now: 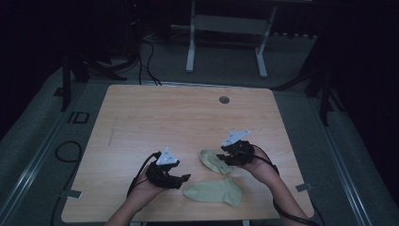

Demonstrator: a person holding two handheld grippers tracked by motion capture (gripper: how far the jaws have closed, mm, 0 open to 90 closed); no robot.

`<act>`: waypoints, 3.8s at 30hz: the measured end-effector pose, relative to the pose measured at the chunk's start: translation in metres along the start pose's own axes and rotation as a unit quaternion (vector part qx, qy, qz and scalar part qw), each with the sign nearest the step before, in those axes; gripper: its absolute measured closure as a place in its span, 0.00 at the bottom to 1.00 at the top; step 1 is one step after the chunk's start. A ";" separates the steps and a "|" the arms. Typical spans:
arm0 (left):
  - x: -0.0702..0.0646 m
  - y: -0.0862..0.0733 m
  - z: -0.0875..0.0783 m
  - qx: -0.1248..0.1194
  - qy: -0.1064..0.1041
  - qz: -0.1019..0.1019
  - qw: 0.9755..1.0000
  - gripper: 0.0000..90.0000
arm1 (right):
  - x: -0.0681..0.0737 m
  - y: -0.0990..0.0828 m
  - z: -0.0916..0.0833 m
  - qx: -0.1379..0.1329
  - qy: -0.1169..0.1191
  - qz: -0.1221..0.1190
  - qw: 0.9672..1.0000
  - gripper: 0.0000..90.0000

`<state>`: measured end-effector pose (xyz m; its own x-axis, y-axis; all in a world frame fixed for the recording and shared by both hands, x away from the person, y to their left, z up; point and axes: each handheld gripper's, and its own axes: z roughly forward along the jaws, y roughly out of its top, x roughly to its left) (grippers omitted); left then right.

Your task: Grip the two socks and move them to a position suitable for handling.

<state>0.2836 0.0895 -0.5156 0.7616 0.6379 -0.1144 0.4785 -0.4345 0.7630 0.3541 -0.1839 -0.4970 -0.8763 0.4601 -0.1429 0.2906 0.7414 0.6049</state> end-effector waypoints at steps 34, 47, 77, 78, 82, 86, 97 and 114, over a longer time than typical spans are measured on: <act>0.025 0.043 0.098 0.083 0.019 -0.014 0.996 0.98 | 0.003 -0.015 0.035 0.053 0.028 -0.020 0.998 0.93; 0.028 0.041 0.056 0.044 0.047 -0.038 0.997 0.99 | -0.025 -0.018 -0.012 -0.029 -0.013 0.066 0.997 0.93; 0.015 0.023 0.043 -0.010 0.067 -0.050 0.996 0.84 | -0.023 -0.037 0.004 -0.020 -0.021 0.129 0.991 0.69; 0.014 0.024 0.044 -0.009 0.063 -0.047 0.997 0.88 | -0.020 -0.037 0.005 -0.023 -0.018 0.128 0.991 0.70; 0.003 0.026 0.053 0.004 0.050 -0.021 0.999 0.97 | -0.012 -0.037 0.013 -0.012 -0.012 0.116 0.993 0.75; 0.007 0.022 0.066 0.029 0.058 -0.019 0.998 0.99 | -0.011 -0.044 0.022 0.009 -0.016 0.113 0.993 0.76; 0.023 0.005 0.073 0.049 0.064 -0.047 0.996 0.99 | -0.014 -0.056 0.025 0.015 -0.018 0.120 0.992 0.75; 0.030 0.002 0.071 0.040 0.066 -0.055 0.996 0.87 | -0.021 -0.054 0.030 0.005 -0.010 0.118 0.993 0.73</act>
<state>0.3386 0.0627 -0.5626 0.6411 0.7601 -0.1058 0.5929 -0.4032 0.6971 0.3679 -0.2192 -0.5504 -0.7759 0.6307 -0.0131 0.4906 0.6164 0.6160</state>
